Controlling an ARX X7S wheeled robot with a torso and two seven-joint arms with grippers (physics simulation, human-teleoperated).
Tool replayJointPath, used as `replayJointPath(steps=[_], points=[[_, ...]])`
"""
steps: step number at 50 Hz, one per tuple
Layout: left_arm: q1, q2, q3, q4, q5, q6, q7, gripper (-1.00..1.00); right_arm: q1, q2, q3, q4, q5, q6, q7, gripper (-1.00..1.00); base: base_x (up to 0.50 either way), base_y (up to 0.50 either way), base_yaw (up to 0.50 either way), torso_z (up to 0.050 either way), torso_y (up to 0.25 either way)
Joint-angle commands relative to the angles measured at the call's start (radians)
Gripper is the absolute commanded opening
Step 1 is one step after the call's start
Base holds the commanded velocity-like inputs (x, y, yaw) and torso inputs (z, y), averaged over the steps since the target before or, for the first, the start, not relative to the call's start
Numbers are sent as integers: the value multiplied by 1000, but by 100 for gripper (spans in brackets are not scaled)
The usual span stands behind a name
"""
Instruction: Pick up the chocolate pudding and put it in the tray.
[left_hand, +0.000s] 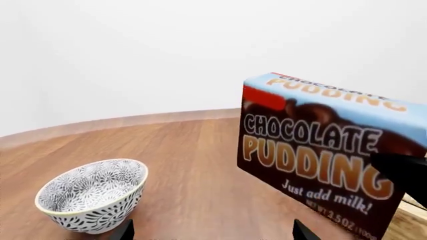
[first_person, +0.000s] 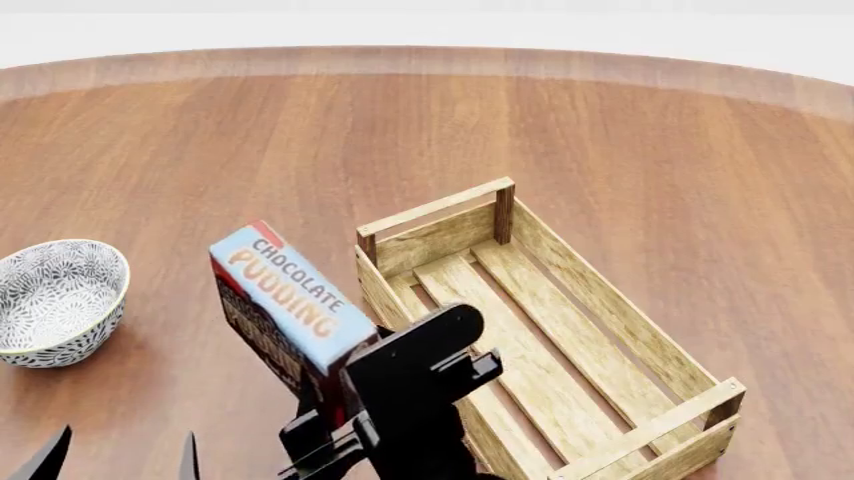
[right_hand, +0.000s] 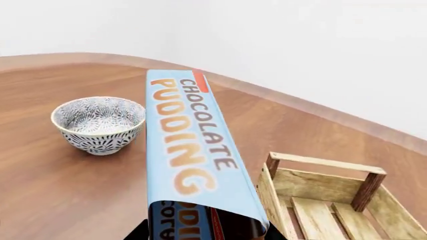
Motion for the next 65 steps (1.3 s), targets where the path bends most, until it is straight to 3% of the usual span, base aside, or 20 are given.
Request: replayJointPath(steps=[1, 36, 46, 53, 65], points=[[4, -2, 1, -7, -3, 9, -3, 100, 59, 0, 43, 65, -23, -8, -4, -100, 0, 0, 0, 0, 0], [5, -12, 6, -5, -10, 9, -13, 100, 206, -65, 115, 507, -46, -183, -28, -100, 0, 0, 0, 0, 0], [6, -11, 8, -14, -13, 21, -12, 100, 258, -103, 130, 714, -61, -283, -39, -100, 0, 0, 0, 0, 1], [9, -14, 4, -14, -17, 23, -16, 100, 332, -161, 149, 983, -70, -414, -69, -100, 0, 0, 0, 0, 0], [3, -13, 9, -25, -20, 27, -15, 100, 325, -159, 213, 991, -127, -401, -61, -100, 0, 0, 0, 0, 0]])
